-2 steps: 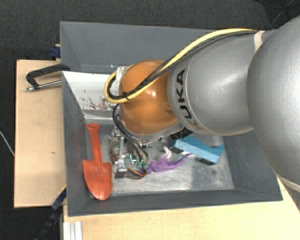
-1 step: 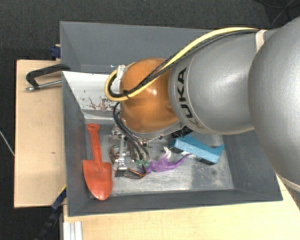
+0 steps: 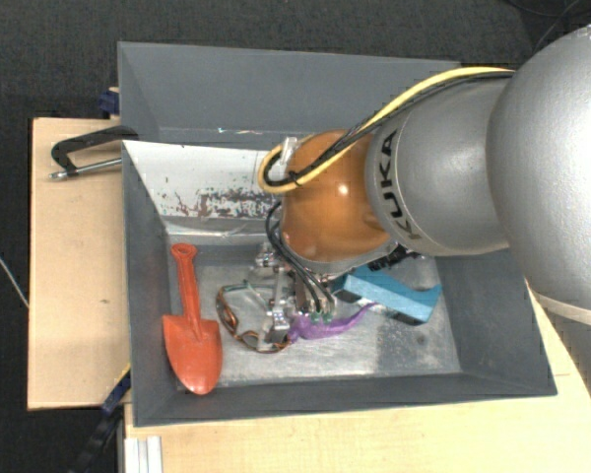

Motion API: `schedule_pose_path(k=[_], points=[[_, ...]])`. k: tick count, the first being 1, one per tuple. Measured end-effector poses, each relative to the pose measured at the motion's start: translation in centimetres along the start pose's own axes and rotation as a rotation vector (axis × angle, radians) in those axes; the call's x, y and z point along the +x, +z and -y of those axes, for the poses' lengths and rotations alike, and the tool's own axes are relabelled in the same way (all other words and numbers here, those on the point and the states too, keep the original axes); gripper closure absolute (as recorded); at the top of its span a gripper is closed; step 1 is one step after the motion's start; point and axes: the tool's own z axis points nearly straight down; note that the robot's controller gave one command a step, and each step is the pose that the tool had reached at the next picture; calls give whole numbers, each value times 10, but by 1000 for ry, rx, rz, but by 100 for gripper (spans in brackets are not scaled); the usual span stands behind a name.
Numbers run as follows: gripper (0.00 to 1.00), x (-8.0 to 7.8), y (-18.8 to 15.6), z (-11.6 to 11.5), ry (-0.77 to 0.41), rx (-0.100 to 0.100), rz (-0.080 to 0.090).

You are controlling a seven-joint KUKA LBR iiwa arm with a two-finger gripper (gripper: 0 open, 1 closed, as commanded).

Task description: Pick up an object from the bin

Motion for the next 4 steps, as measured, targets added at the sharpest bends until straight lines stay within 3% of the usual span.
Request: schedule_pose_path(k=[1, 2, 3, 4], points=[[0, -15, -1, 6, 76, 0, -1], [0, 7, -1, 6, 174, 0, -3], [0, 2, 35, -9, 275, 0, 0], [100, 19, 30, -4, 269, -10, 4]])
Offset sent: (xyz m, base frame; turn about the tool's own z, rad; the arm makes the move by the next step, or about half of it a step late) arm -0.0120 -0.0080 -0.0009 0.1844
